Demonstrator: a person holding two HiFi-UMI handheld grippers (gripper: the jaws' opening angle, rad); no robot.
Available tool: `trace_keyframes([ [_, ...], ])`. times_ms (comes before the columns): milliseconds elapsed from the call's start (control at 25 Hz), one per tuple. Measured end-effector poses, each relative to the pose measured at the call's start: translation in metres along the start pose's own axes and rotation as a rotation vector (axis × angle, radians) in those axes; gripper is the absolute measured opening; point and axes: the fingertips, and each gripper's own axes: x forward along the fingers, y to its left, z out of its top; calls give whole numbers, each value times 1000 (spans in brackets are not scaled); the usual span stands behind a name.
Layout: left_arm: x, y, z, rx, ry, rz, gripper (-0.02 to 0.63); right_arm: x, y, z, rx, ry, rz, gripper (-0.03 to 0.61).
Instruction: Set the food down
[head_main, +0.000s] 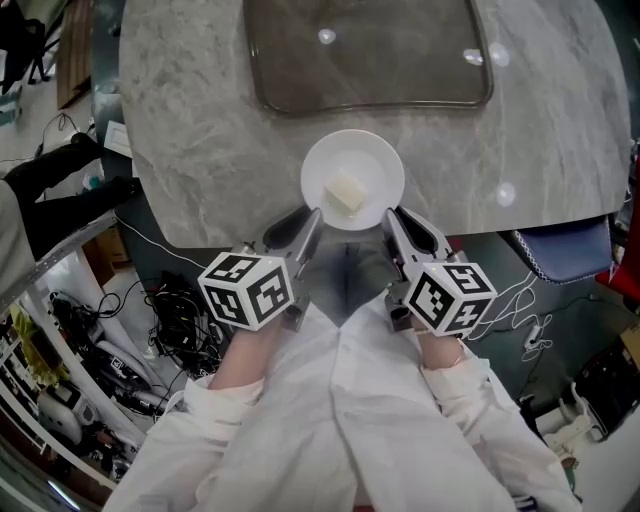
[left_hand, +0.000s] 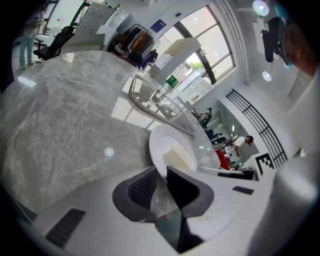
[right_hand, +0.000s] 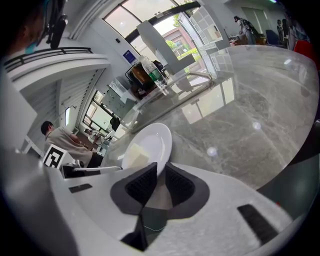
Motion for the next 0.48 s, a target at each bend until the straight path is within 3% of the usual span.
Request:
trace_keyframes([
  [480,-24,-6,21,98,-51,-18,66,-10,26,9,-52,-51,-7,43],
])
